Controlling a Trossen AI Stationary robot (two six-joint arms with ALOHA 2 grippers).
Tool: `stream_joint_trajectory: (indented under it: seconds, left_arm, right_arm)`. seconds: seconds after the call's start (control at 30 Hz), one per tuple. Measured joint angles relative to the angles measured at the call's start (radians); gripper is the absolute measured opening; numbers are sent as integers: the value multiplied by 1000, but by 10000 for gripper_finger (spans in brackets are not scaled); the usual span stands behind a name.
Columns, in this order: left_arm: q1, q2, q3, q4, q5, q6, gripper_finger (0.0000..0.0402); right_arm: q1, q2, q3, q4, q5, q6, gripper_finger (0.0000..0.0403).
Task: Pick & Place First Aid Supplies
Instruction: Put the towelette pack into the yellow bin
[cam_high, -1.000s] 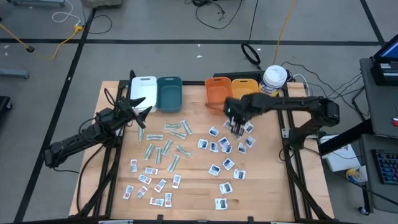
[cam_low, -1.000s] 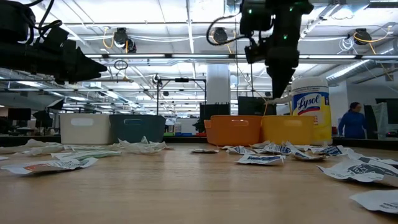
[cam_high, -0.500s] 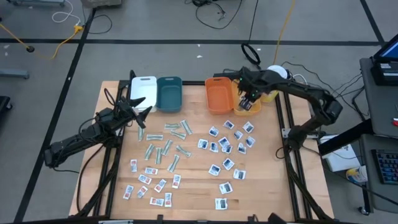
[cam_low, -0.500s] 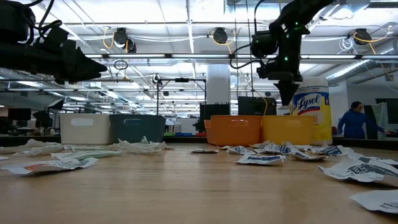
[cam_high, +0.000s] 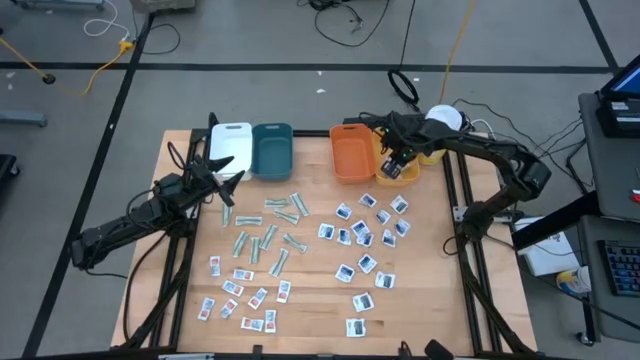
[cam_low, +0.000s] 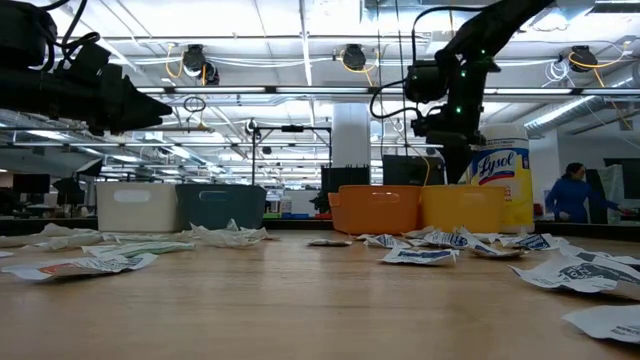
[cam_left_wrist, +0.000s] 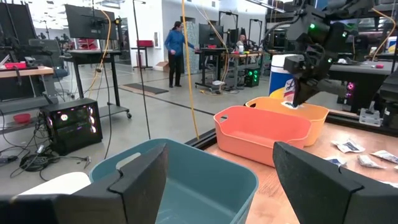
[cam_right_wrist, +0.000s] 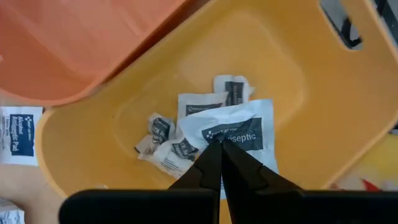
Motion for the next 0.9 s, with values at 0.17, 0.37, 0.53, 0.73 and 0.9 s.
stream_joint_trajectory:
  seconds: [0.17, 0.37, 0.53, 0.73, 0.9]
  left_arm:
    - [0, 0, 0, 0, 0, 0, 296]
    - [0, 0, 0, 0, 0, 0, 296]
    - [0, 0, 0, 0, 0, 0, 296]
    - [0, 0, 0, 0, 0, 0, 296]
    - [0, 0, 0, 0, 0, 0, 296]
  right_arm:
    - [18, 0, -49, 48, -3, 1, 0]
    - [30, 0, -63, 79, -4, 0, 0]
    - [29, 0, -63, 80, 0, -28, 21]
    - [29, 0, -63, 83, 0, -36, 81]
    - [29, 0, -54, 71, -3, -36, 127]
